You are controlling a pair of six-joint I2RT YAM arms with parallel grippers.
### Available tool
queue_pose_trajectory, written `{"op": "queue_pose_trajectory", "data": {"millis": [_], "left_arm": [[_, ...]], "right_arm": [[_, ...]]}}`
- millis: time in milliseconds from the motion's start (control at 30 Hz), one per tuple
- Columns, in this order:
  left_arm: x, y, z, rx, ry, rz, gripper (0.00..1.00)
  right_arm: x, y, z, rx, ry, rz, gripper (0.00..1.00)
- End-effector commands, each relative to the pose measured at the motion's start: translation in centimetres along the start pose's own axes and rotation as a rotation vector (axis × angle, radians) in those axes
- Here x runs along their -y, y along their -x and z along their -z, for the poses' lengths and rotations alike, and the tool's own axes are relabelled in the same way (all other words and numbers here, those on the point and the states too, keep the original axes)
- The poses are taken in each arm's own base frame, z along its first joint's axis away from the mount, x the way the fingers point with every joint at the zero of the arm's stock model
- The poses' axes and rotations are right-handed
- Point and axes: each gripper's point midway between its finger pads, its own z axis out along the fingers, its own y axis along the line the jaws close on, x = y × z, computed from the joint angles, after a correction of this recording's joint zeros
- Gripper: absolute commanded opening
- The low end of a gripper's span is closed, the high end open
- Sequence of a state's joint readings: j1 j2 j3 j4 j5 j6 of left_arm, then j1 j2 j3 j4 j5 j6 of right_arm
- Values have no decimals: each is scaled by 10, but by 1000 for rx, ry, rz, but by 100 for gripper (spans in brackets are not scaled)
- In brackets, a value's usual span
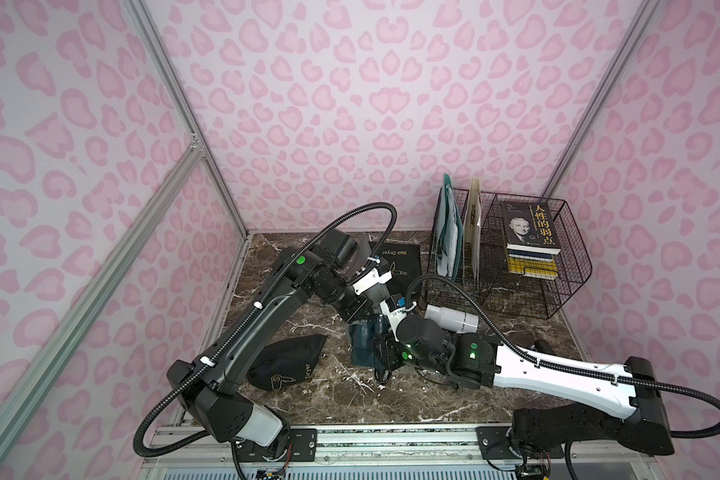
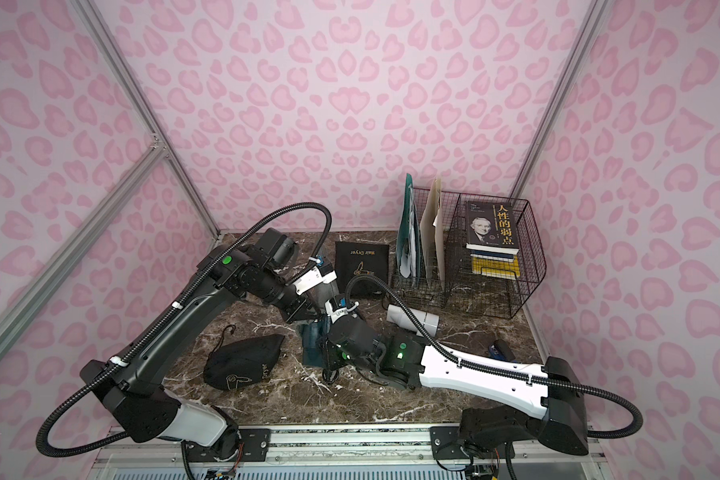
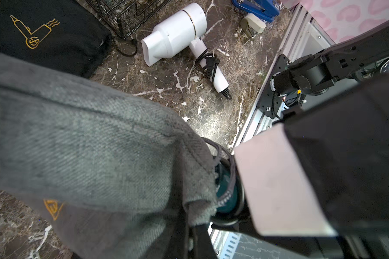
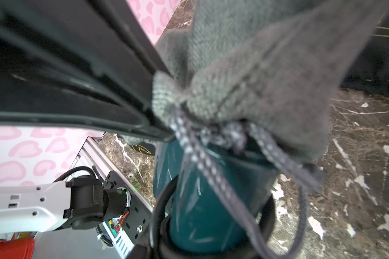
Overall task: Pack away hair dryers
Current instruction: Place the hair dryer in the drawstring bag.
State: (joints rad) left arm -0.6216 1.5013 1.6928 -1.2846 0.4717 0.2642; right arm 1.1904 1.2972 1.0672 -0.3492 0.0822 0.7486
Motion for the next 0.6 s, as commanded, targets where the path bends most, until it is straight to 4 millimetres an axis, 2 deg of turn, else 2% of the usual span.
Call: {"op": "queue_pose_trajectory", "data": {"millis": [0,233,433,567], "left_arm": [[10,1,3,13,-31,-29,2],[25,8,14,53,-86,-54,2],[27,5,5,29,-117,-46,2],[32,4,6,33,-135,-60,2]], "right_arm": [[-19,19,1,67,123,-31,0],[-17,13,-5,42,147,-39,0],[-28,16,-2,46,208,-31,0],[-16,17,-1,56,191,-60,0]]}}
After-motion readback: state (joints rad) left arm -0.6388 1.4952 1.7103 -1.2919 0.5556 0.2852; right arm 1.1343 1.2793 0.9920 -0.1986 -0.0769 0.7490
